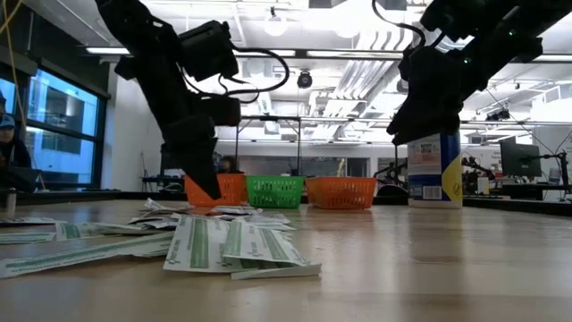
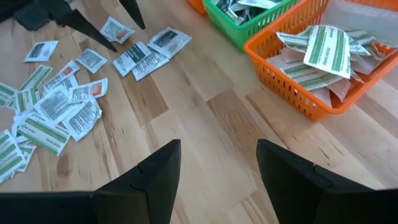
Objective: Pick & Place First Aid Supplies
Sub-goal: Put the towelette pack into the green bin
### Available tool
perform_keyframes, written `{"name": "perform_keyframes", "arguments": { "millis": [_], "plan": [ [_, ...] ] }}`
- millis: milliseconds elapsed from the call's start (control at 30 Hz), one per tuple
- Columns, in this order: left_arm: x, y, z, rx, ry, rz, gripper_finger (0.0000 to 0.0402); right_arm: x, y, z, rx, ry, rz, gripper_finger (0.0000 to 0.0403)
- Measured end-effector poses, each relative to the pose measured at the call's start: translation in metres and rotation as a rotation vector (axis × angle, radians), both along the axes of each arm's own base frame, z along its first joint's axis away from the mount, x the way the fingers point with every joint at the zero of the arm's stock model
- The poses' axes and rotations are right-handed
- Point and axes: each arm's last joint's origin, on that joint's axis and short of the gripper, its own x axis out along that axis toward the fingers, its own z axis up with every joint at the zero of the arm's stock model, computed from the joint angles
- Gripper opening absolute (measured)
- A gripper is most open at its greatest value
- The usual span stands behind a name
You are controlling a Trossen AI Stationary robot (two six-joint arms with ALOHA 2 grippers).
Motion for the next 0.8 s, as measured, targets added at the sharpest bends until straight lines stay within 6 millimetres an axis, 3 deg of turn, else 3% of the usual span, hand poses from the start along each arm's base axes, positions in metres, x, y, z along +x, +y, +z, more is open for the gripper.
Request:
{"name": "perform_keyframes", "arguments": {
  "millis": [333,600,800],
  "plan": [
    [0.003,-0.001,-0.006,0.044,0.022,-0.093,0.0269,0.0,0.0,0.001,-0.008,-0.003,0.021,0.0204],
    [0.007,-0.001,-0.01,0.007,-0.001,-0.074,0.0269,0.001,0.001,0.0,-0.015,0.003,0.057,0.0204],
    [0.011,-0.001,-0.024,-0.029,0.027,-0.027,0.0269,0.001,0.001,0.0,-0.019,0.006,0.081,0.0204]
  ]
}}
